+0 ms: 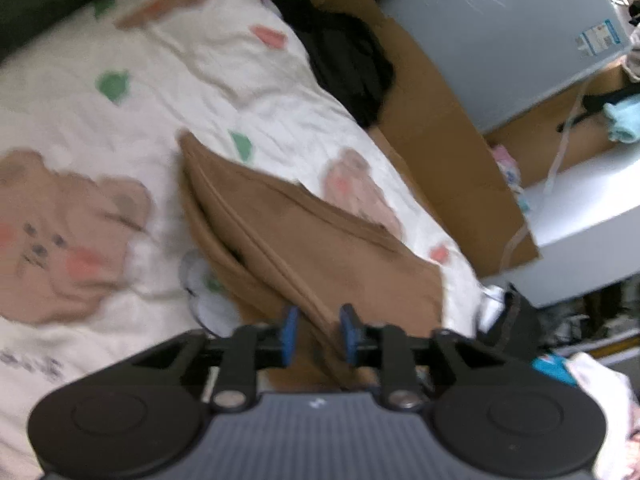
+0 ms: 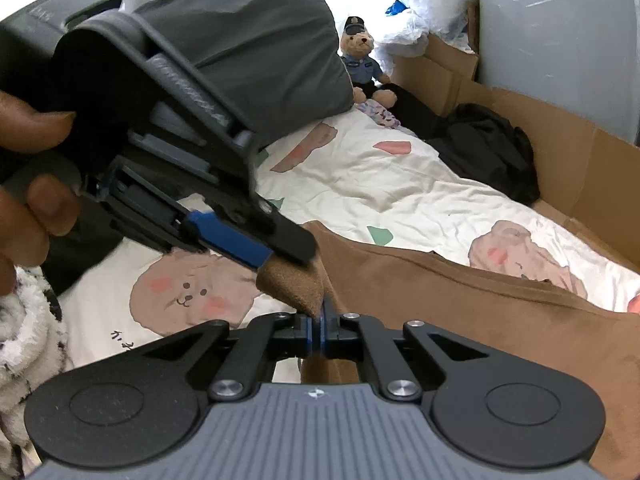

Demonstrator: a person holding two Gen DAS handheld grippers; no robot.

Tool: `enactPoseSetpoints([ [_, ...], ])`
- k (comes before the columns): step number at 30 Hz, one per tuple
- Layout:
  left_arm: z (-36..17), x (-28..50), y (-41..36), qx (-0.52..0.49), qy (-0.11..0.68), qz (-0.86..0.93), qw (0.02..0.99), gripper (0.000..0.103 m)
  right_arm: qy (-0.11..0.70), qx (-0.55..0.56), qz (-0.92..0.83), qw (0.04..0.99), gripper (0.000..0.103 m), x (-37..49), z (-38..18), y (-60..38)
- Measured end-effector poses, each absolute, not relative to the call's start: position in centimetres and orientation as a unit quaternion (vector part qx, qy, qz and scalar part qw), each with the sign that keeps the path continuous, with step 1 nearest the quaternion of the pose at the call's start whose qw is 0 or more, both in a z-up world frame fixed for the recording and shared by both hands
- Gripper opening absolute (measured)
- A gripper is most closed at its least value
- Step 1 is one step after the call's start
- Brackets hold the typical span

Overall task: Fold clothes
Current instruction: 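Grasp the brown shirt edge with the right tool beside the left tool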

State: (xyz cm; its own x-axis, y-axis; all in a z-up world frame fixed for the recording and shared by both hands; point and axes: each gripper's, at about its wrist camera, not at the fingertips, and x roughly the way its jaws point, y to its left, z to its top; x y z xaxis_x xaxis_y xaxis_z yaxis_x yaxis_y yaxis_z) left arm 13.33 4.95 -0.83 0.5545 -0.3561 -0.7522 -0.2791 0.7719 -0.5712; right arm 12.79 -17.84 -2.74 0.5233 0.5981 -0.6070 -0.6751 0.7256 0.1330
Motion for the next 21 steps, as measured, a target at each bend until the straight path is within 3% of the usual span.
enactPoseSetpoints([
  [7, -4.1, 13.2, 8.6, -0.372, 0.483, 0.036, 0.792, 0.045, 0.332, -0.039, 0.376, 0.864, 0.003, 13.4, -2.8, -18.4],
  [11, -5.8, 13.3, 10.0, -0.425, 0.474, 0.042, 0.77, 0.062, 0.334, -0.032, 0.382, 0.861, 0.003, 13.8, -2.7, -18.6],
  [15, -7.5, 13.9, 10.3, -0.463, 0.452, 0.043, 0.761, 0.068, 0.336, -0.029, 0.388, 0.858, 0.003, 13.9, -2.7, -18.6],
  [21, -10.6, 15.7, 9.5, -0.519, 0.436, 0.04, 0.734, 0.068, 0.34, -0.023, 0.395, 0.853, 0.003, 14.3, -2.8, -18.6],
])
